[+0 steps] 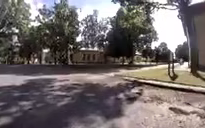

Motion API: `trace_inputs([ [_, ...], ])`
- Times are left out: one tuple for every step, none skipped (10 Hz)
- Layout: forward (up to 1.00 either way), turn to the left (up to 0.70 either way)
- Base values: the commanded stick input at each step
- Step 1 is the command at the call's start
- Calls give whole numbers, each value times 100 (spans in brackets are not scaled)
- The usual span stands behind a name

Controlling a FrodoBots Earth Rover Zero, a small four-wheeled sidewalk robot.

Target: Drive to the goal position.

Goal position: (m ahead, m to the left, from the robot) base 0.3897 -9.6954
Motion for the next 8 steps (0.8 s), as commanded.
trace_inputs([
  [70,0],
  [70,0],
  [70,0],
  [70,0],
  [70,0],
  [70,0],
  [70,0],
  [70,0],
])
